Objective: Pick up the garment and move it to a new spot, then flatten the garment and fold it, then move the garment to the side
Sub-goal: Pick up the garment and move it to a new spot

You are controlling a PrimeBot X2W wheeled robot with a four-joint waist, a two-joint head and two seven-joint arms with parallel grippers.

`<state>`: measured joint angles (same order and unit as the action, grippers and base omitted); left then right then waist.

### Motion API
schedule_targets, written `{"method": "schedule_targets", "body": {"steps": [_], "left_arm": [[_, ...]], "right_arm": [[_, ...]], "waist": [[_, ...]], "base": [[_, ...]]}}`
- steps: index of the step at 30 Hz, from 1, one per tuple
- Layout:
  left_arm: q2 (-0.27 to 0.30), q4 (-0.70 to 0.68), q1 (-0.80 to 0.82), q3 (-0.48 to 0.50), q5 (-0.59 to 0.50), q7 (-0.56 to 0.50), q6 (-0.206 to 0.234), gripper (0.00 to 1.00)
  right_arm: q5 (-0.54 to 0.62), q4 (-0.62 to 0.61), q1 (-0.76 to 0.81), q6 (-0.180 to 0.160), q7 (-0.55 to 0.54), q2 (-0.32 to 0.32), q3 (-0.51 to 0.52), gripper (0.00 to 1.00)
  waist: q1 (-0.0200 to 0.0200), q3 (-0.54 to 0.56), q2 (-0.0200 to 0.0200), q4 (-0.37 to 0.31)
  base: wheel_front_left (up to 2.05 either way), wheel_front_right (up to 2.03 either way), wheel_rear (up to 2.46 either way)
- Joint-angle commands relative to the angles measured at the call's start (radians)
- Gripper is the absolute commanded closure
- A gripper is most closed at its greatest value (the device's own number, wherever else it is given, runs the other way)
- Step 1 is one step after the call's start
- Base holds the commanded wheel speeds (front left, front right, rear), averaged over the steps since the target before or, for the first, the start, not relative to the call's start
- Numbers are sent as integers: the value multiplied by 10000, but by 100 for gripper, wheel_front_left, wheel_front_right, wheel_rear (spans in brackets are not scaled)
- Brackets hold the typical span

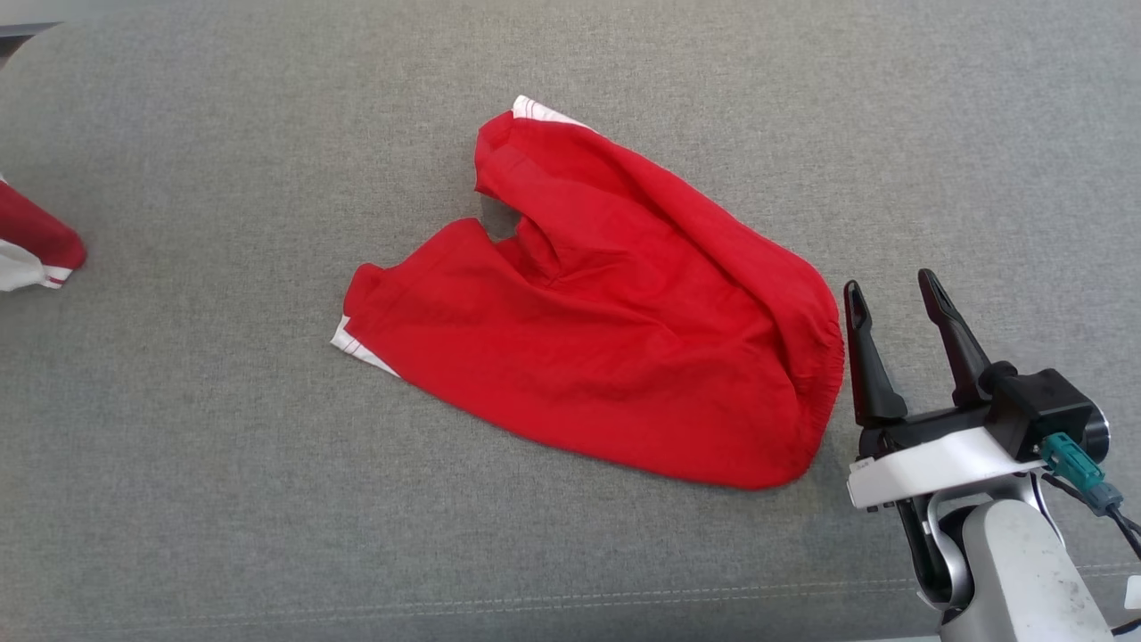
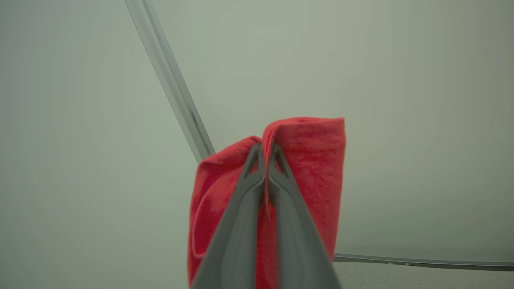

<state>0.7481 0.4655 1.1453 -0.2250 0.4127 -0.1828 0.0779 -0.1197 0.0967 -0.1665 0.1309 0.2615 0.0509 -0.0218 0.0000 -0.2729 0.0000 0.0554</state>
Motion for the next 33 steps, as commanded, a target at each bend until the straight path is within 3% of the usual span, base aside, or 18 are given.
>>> {"method": "schedule_targets", "body": {"steps": [1, 8, 17, 26, 33], "left_arm": [[-29, 87, -211, 47, 64, 82, -18, 100], [-271, 598, -950, 303, 675, 282, 8, 100], [-683, 2212, -2486, 983, 1620, 697, 230, 100], [-2388, 4321, -4150, 1926, 3269, 2089, -353, 100], [-3395, 5038, -4645, 2020, 3567, 3280, -804, 100]], "right_arm": [[41, -48, -128, -3, 23, 65, -27, 0], [87, -142, -271, -3, -29, 161, 18, 0], [69, -246, -429, -3, -106, 197, -18, 0], [57, -234, -606, -3, -143, 262, -4, 0], [51, -132, -572, -3, -164, 230, -26, 0]], "waist": [[0, -163, 0, 50], [0, -470, 0, -3], [0, -912, 0, -62], [0, -1180, 0, -37], [0, -979, 0, 30]], "base": [[0, 0, 0], [0, 0, 0], [0, 0, 0], [0, 0, 0], [0, 0, 0]]}}
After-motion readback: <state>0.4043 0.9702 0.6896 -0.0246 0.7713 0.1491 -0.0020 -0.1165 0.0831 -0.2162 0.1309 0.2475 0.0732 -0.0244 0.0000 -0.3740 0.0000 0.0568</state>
